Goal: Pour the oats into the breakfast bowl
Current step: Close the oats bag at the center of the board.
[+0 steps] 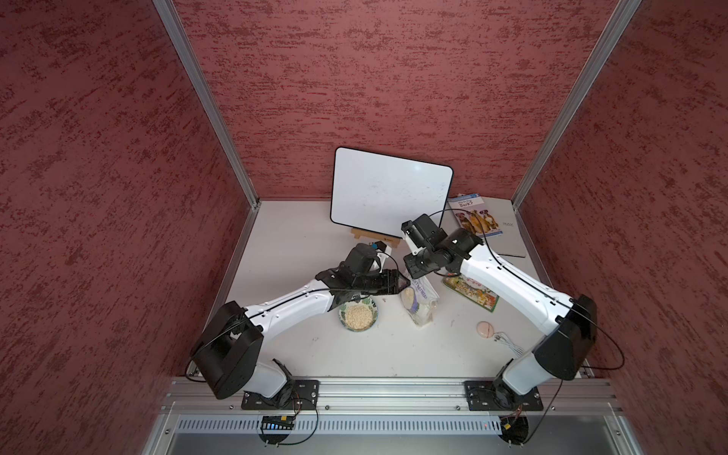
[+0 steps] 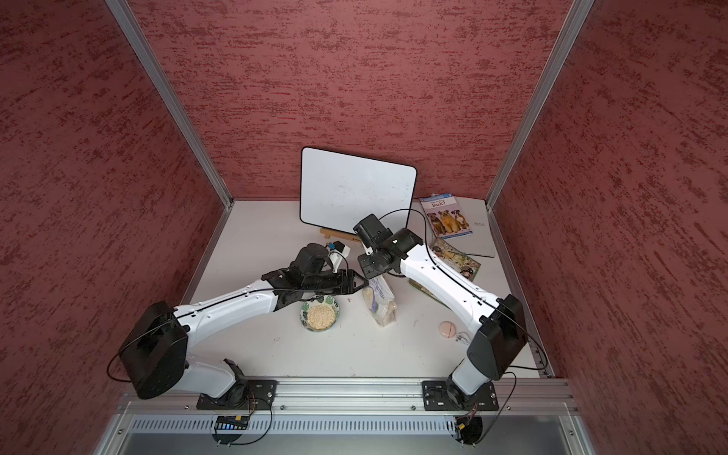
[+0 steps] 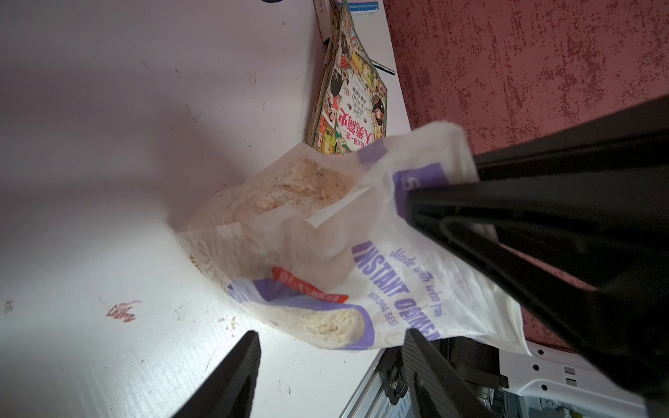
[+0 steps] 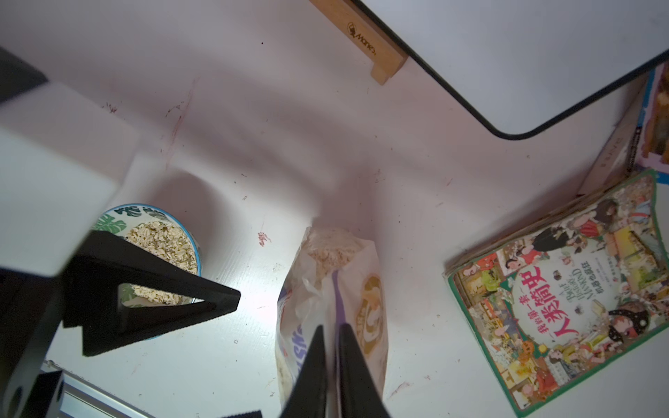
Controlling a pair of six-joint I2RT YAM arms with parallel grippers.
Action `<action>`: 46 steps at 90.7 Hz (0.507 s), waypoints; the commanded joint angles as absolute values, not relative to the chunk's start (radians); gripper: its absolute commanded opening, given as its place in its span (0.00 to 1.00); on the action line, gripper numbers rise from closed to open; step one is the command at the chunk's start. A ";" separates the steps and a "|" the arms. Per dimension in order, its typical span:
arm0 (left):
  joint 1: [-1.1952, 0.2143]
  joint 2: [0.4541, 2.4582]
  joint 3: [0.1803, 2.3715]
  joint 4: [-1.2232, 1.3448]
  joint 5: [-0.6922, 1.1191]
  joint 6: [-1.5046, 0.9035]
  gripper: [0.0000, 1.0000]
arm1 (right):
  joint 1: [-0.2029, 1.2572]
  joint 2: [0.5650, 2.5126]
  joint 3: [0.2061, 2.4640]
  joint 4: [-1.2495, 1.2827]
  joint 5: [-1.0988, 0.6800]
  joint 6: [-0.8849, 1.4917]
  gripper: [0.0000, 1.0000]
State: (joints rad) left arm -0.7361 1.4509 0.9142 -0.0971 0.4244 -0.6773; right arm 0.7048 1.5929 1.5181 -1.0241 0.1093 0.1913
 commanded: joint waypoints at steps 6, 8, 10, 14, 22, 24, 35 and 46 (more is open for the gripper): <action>-0.742 1.436 0.915 -0.104 0.422 -0.678 0.65 | 0.701 1.516 1.464 -1.053 0.109 0.218 0.24; -0.742 1.436 0.914 -0.103 0.422 -0.678 0.65 | 0.701 1.511 1.457 -1.054 0.111 0.221 0.23; -0.742 1.437 0.914 -0.103 0.423 -0.677 0.65 | 0.701 1.506 1.451 -1.055 0.113 0.222 0.22; -0.742 1.437 0.915 -0.103 0.423 -0.677 0.65 | 0.701 1.496 1.440 -1.057 0.113 0.225 0.21; -0.742 1.436 0.914 -0.104 0.423 -0.678 0.65 | 0.701 1.482 1.425 -1.060 0.110 0.228 0.19; -0.742 1.436 0.914 -0.106 0.422 -0.679 0.65 | 0.701 1.480 1.422 -1.061 0.110 0.229 0.17; -0.744 1.430 0.914 -0.106 0.420 -0.682 0.65 | 0.703 1.464 1.403 -1.051 0.114 0.235 0.00; -0.744 1.424 0.914 -0.106 0.419 -0.683 0.65 | 0.712 1.461 1.390 -1.039 0.122 0.237 0.00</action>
State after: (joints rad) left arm -0.7361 1.4509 0.9142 -0.0967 0.4240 -0.6811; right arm 0.7052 1.4811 1.4124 -1.0348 0.1093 0.2245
